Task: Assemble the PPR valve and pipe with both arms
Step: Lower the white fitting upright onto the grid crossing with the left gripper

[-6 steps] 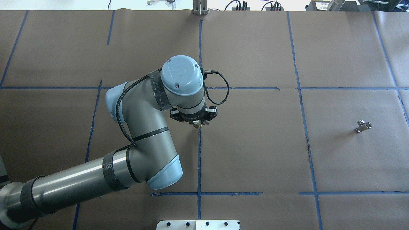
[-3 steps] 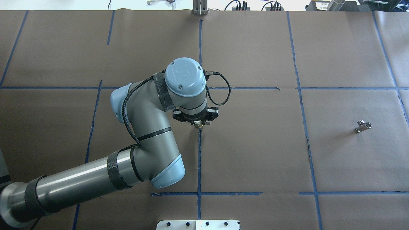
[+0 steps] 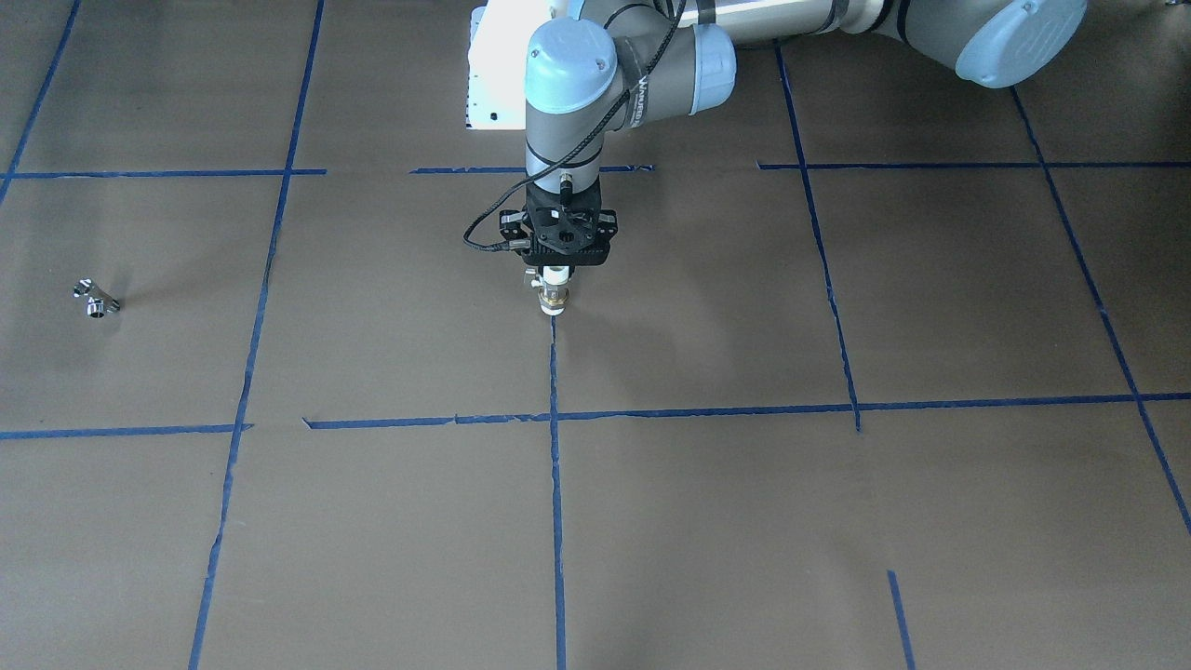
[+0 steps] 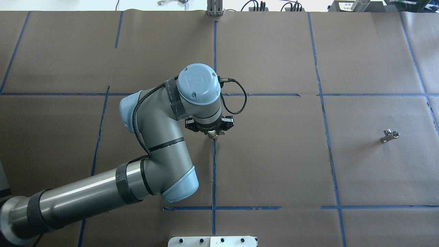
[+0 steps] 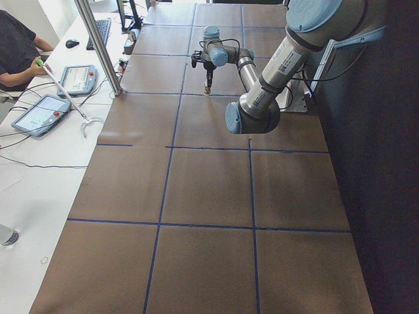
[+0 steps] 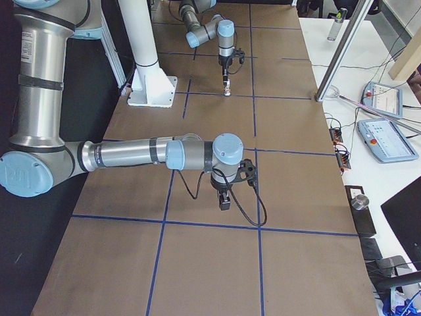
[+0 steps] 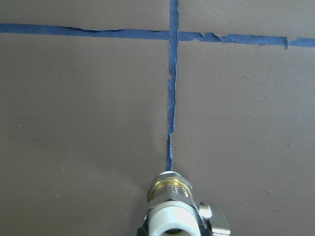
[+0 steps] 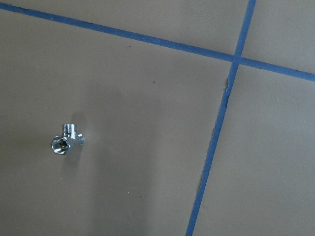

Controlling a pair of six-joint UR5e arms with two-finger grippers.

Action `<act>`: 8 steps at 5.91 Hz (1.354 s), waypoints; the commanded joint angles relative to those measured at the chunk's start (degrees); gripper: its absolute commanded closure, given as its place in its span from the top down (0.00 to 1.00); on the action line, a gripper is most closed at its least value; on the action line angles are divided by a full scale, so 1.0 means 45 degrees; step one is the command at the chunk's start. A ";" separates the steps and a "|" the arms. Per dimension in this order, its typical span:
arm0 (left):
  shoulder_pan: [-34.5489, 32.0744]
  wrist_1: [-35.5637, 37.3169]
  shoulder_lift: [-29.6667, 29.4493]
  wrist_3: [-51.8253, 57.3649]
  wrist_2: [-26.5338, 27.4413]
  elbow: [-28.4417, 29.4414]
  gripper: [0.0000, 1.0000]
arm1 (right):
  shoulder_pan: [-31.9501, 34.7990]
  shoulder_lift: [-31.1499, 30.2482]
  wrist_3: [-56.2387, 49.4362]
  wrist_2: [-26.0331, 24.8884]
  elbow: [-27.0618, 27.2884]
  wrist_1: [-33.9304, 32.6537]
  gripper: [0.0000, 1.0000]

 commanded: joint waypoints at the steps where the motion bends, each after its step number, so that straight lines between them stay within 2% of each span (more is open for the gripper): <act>1: 0.0062 -0.0002 -0.0009 0.0000 0.0020 0.0008 0.22 | -0.0001 0.0000 0.0000 0.0000 0.0000 0.0000 1.00; 3: 0.0082 -0.0002 -0.0009 -0.0020 0.0001 0.0028 0.30 | -0.0001 0.0000 0.0000 0.0019 0.0000 0.0000 1.00; 4: 0.0082 -0.0022 -0.0028 -0.0020 0.0020 0.0086 0.38 | -0.0001 0.0000 0.0019 0.0367 0.0000 0.0000 1.00; 7: 0.0082 -0.1095 0.0030 -0.0020 0.0020 0.0555 0.89 | -0.0001 0.0000 0.0020 0.0391 -0.0020 0.0000 1.00; 8: 0.0063 -0.1096 0.0011 -0.0039 0.0001 0.0517 0.98 | -0.0001 0.0000 0.0039 0.0391 -0.0020 0.0000 1.00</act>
